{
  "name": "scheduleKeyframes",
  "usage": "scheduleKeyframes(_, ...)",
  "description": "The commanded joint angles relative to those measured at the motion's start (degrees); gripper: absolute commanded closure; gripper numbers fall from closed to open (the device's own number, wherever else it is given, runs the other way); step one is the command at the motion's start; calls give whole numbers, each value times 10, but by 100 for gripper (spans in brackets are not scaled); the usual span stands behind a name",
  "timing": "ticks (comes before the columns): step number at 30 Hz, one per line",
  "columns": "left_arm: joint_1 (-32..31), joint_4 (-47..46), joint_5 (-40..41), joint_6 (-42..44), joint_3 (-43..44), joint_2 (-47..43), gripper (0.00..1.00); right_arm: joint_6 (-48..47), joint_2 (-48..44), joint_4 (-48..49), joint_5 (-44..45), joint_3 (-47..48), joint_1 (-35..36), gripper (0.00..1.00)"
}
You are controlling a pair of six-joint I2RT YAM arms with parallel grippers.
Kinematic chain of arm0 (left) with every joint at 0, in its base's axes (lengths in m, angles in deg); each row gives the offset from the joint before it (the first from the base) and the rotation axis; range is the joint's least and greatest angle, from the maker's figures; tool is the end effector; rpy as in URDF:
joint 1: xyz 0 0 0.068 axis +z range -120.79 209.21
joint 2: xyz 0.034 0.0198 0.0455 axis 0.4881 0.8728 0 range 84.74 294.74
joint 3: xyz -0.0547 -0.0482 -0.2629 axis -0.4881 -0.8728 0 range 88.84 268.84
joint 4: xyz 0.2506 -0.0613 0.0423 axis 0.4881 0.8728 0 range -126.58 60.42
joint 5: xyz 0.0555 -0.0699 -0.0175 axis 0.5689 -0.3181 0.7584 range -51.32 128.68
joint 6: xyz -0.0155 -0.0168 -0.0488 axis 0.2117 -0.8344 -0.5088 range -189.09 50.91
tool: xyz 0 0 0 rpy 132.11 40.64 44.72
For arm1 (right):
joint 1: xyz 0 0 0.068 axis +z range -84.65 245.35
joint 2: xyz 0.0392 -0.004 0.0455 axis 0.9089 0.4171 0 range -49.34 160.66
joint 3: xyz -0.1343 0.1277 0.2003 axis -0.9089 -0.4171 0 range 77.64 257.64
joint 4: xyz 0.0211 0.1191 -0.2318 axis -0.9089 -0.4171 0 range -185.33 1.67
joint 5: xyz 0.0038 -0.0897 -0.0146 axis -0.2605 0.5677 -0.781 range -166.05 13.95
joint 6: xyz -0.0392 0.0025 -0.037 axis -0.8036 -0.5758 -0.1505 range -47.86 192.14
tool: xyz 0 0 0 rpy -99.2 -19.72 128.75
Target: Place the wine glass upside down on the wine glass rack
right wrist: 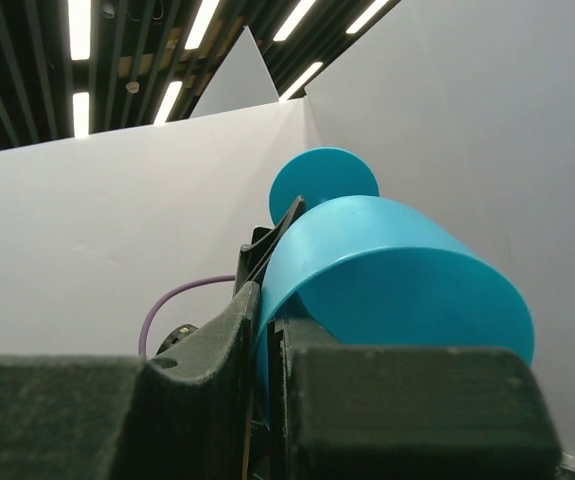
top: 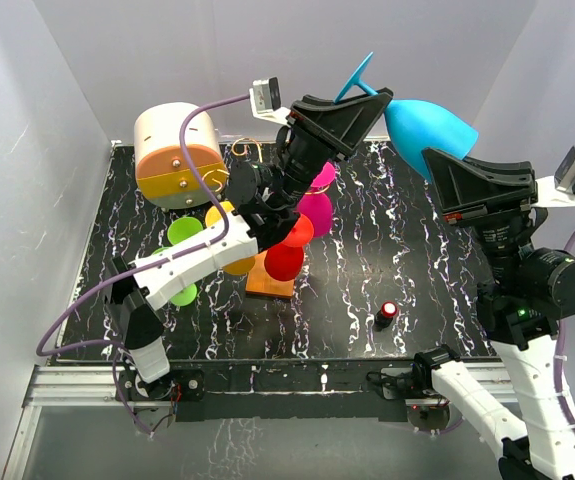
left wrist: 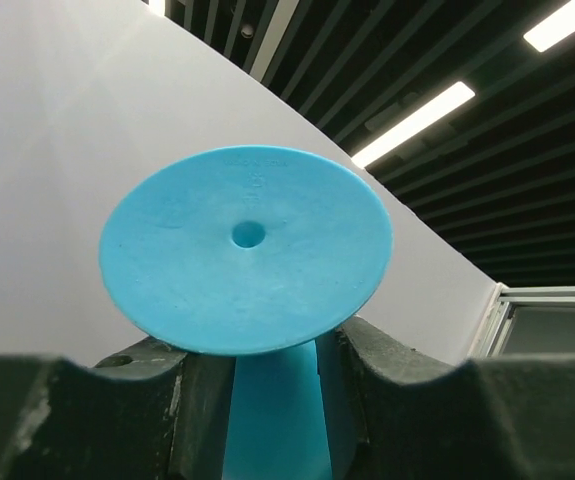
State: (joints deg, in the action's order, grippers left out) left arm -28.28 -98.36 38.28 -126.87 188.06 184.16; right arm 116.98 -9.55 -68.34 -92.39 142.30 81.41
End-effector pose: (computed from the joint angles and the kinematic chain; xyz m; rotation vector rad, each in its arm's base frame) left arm 0.1935 -0.3042 0.5295 0.0066 0.5890 -1.9660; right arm 0.0845 0.0348 0.5163 -0.0710 0.8721 1.1107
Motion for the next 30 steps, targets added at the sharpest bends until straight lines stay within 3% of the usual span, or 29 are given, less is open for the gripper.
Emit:
scheduleKeyframes(1,-5,-64,-2,5,25,-5,67,9,1,-22,-11,-15,-2,99)
scheduleKeyframes(6,-5,-69,-14,6,27,-1,75,11,1,-39,-17,-15,-2,99)
scheduleKeyframes(12,-6,-67,-25,16,28,-9,100,12,-8,-55,-15,-15,-2,95)
scheduleKeyframes(16,-5,-67,-28,28,25,-14,100,8,-12,-90,-3,-3,-1,90)
scheduleKeyframes(18,-5,-69,-26,29,19,-17,100,8,-16,-98,1,-2,-2,83)
scheduleKeyframes(22,-5,-70,-21,44,7,-27,100,9,-22,-119,17,7,-2,43)
scheduleKeyframes(23,-5,-69,-19,48,1,-32,100,6,-24,-125,20,9,-2,37)
scheduleKeyframes(27,-5,-69,-28,78,-42,-69,100,-26,-40,-185,39,26,-2,25)
scheduleKeyframes(30,-5,-49,-39,120,-97,-115,100,-51,-62,-250,55,35,-2,23)
